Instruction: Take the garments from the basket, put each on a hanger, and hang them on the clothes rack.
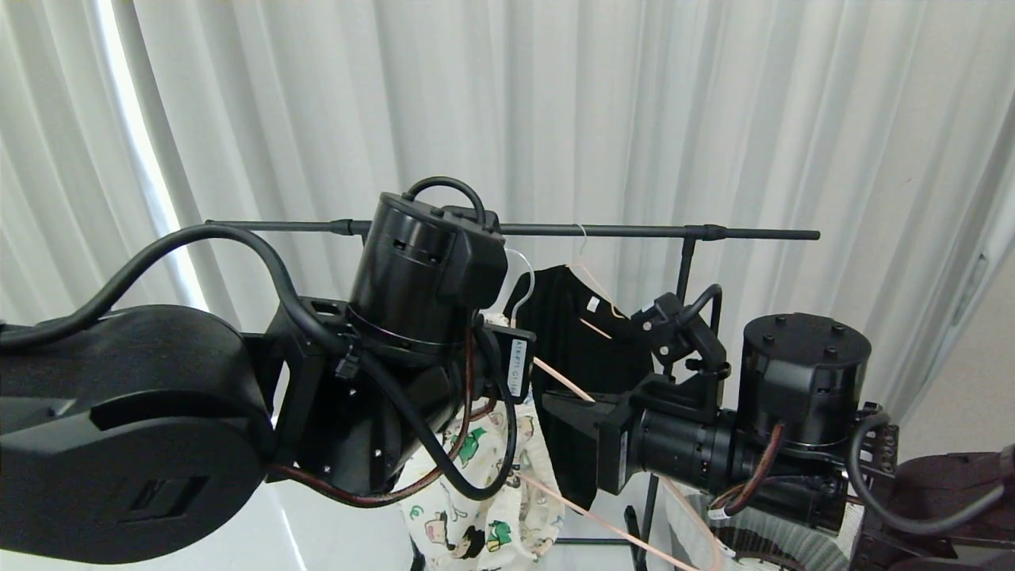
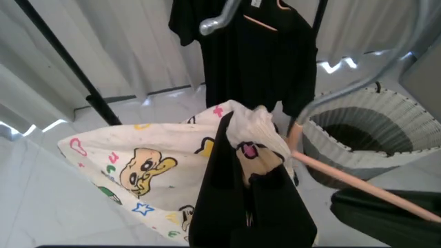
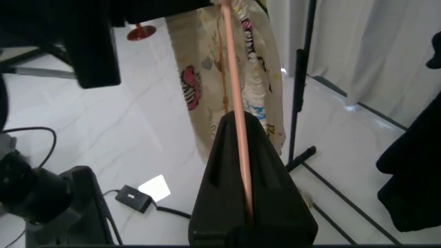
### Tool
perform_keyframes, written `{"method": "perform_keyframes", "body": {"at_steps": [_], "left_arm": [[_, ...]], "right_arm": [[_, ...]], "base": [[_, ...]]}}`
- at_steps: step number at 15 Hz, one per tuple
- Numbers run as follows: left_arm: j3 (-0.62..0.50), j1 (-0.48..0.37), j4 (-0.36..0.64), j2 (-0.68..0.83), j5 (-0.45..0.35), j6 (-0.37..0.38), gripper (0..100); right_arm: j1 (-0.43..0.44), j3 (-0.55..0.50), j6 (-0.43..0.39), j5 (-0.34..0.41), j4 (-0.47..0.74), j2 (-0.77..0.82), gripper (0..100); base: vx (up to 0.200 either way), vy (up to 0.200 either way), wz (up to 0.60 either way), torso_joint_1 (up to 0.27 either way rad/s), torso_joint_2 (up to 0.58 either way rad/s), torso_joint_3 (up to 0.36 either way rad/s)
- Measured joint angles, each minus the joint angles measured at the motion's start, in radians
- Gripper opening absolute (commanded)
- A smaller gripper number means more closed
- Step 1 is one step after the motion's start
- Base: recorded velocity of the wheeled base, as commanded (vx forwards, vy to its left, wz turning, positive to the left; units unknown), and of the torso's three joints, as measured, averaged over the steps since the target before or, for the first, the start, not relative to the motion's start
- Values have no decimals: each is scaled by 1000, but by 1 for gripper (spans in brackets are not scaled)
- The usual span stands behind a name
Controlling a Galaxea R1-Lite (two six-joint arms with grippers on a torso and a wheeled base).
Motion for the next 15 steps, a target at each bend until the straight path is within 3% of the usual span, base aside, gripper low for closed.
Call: {"method": "perform_keyframes", "body": {"at_steps": [4,5,15], "left_arm": [[17,7,1,-12,-1,11,0],[24,8,-6,-17,-1,19,100],[40,86,-12,-130,-17,82,100]], "right_arm": [[-3,1,0,-73,-5,8,0],[-2,1,0,-81,-3,9,0],[14,9,-17,-112,-8,-20,0]], "base": [[0,0,0,0,0,0],[0,0,0,0,0,0],[0,0,0,0,0,0]]}}
